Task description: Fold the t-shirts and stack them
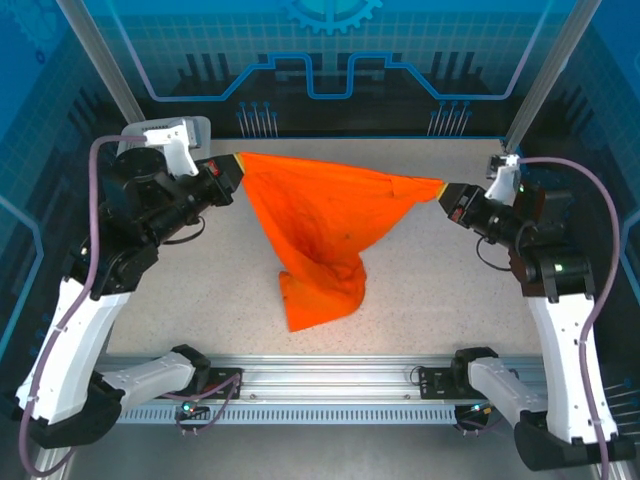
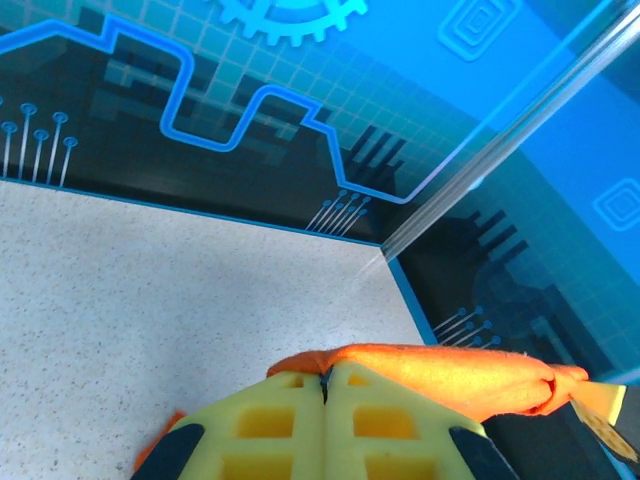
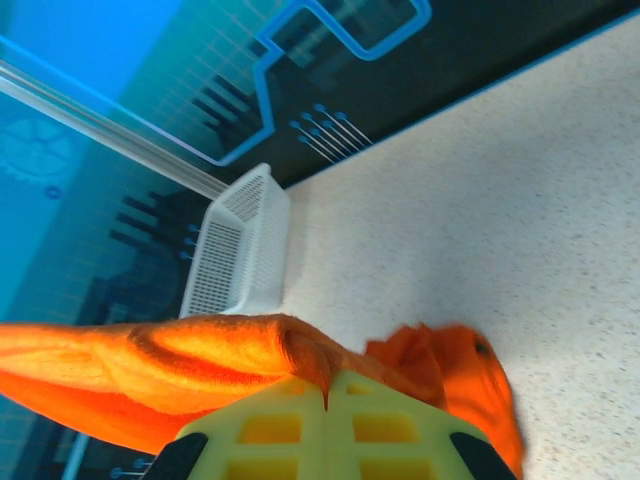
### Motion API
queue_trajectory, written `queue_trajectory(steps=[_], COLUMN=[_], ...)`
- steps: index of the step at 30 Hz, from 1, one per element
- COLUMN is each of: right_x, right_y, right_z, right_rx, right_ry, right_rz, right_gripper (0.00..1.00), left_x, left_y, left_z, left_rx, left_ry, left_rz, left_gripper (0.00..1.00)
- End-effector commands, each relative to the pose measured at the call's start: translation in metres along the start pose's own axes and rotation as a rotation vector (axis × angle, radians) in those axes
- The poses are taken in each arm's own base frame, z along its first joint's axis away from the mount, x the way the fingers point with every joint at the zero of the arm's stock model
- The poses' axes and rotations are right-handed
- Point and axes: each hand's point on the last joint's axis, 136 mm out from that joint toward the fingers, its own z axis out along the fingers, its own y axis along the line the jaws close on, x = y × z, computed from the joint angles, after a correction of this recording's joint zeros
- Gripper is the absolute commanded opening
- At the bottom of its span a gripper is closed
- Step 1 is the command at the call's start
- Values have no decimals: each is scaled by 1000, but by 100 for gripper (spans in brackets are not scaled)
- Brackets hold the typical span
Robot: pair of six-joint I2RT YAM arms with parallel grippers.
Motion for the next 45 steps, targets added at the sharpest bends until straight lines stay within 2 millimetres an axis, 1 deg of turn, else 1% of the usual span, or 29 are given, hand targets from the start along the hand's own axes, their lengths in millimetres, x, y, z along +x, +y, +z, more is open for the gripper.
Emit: queue_trajectory(steps=[1,4,7,10,15,19,21,23,27,33,35,37,39,40,42,45], right_x=[-15,-26,-38,-52,-75,-84,-86,-85,-79,-67,-67,-70,-75,-77,-82,-89], right_y=[32,49,62,74,95,116,123,128,134,144,143,140,134,130,121,97], right_z=[-26,-42,-51,-54,-52,-57,-63,-70,-80,-82,-81,-79,-72,-65,-44,-2], right_rx=[-95,-114,-118,-121,-125,-150,-159,-168,-198,-239,-232,-211,-175,-147,-83,108], right_ry=[-88,-147,-189,-221,-261,-292,-310,-320,-331,-275,-278,-293,-306,-307,-289,-255], right_rz=[-12,-54,-85,-114,-167,-224,-252,-275,-306,-343,-355,-357,-352,-348,-352,-402], right_gripper=[0,0,0,0,0,0,0,0,0,0,0,0,0,0,0,0], left_x=[-18,-29,-40,-48,-76,-92,-97,-98,-102,-120,-123,-124,-123,-123,-122,-123], left_y=[-25,-45,-54,-59,-70,-81,-87,-92,-95,-98,-100,-100,-97,-96,-91,-72], left_z=[-19,-23,-20,-13,-9,-8,-11,-16,-34,-56,-56,-49,-34,-25,-1,49], left_rx=[101,181,195,199,197,216,238,264,287,276,283,277,259,249,216,144], left_ry=[-24,-34,-52,-60,-141,-176,-190,-196,-242,-325,-336,-337,-324,-316,-298,-260], left_rz=[43,49,59,67,107,129,139,153,176,208,203,201,198,197,194,187], left_gripper=[0,0,0,0,0,0,0,0,0,0,0,0,0,0,0,0])
